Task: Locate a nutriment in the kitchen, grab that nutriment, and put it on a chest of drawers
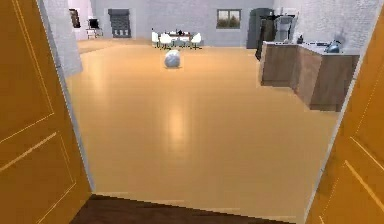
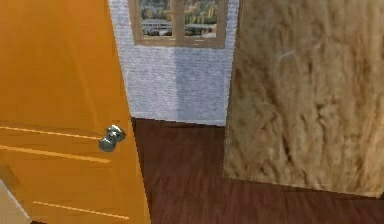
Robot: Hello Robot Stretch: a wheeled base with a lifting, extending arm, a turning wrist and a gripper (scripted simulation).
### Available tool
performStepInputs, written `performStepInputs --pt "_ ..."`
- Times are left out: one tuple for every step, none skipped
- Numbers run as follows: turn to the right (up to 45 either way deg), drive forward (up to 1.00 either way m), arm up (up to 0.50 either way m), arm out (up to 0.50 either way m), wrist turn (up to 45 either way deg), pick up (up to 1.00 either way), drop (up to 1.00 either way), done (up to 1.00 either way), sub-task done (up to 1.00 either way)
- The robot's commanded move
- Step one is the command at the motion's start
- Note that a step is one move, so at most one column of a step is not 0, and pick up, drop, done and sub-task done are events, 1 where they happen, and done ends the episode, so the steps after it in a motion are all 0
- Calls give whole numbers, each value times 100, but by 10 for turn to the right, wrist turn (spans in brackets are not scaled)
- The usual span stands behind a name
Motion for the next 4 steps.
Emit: performStepInputs --pt "30 0 0 0 0 0 0 0 0" --pt "0 100 0 0 0 0 0 0 0" --pt "0 100 0 0 0 0 0 0 0" --pt "0 100 0 0 0 0 0 0 0"
